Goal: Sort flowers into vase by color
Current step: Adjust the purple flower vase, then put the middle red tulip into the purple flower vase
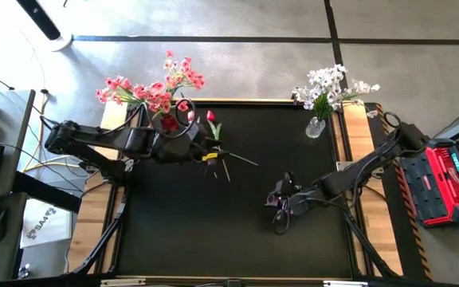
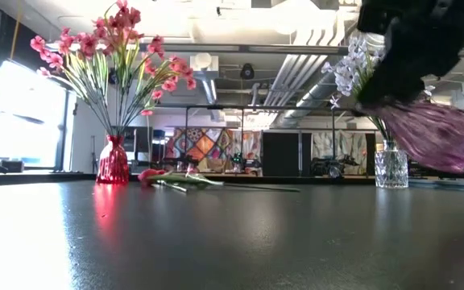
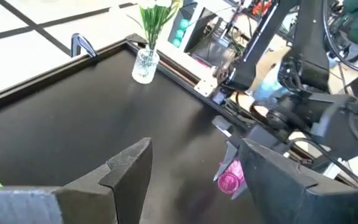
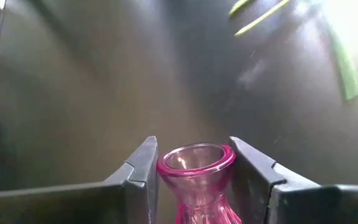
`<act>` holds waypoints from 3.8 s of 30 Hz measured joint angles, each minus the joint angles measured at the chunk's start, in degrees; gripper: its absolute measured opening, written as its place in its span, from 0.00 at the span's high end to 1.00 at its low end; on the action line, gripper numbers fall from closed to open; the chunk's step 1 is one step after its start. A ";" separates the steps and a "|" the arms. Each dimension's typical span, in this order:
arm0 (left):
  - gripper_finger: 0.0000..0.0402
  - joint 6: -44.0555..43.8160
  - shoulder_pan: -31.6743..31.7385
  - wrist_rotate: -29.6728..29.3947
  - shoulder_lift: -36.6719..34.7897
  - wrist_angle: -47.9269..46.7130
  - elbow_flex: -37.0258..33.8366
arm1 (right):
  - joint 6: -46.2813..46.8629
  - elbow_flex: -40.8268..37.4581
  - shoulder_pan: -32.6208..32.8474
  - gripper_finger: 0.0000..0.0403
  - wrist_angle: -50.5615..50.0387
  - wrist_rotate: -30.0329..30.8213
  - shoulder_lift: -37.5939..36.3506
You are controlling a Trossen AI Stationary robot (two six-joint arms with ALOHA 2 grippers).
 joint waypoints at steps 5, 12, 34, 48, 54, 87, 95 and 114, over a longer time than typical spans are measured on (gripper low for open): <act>0.44 -0.59 -0.61 -0.17 0.35 -3.33 -0.04 | 1.76 -0.14 -2.30 0.69 0.10 -8.51 0.41; 0.44 -3.00 0.05 -0.25 0.88 -9.23 -0.12 | 1.84 0.87 -5.59 0.69 6.21 -7.23 0.39; 0.44 0.43 -1.13 -5.53 1.57 -11.35 -0.04 | -12.22 -21.73 3.04 0.51 53.51 10.58 1.72; 0.44 -3.16 -0.39 -2.89 3.13 -16.50 -0.02 | -9.30 -9.15 -0.93 0.52 31.69 4.55 -4.11; 0.44 -3.51 -0.14 -1.66 3.92 -21.70 -0.53 | -12.35 11.89 -13.05 0.54 -5.38 -1.96 0.48; 0.44 -24.10 -7.32 4.80 3.89 -33.68 -9.53 | -37.53 64.45 -45.63 0.64 -33.38 -33.87 54.69; 0.44 -17.53 -3.22 5.14 3.89 -33.34 -9.53 | -38.61 61.29 -45.47 0.68 -32.26 -33.10 54.57; 0.44 -12.00 0.21 7.43 3.89 -32.40 -9.51 | -40.28 61.02 -44.28 0.99 -54.05 -45.07 44.70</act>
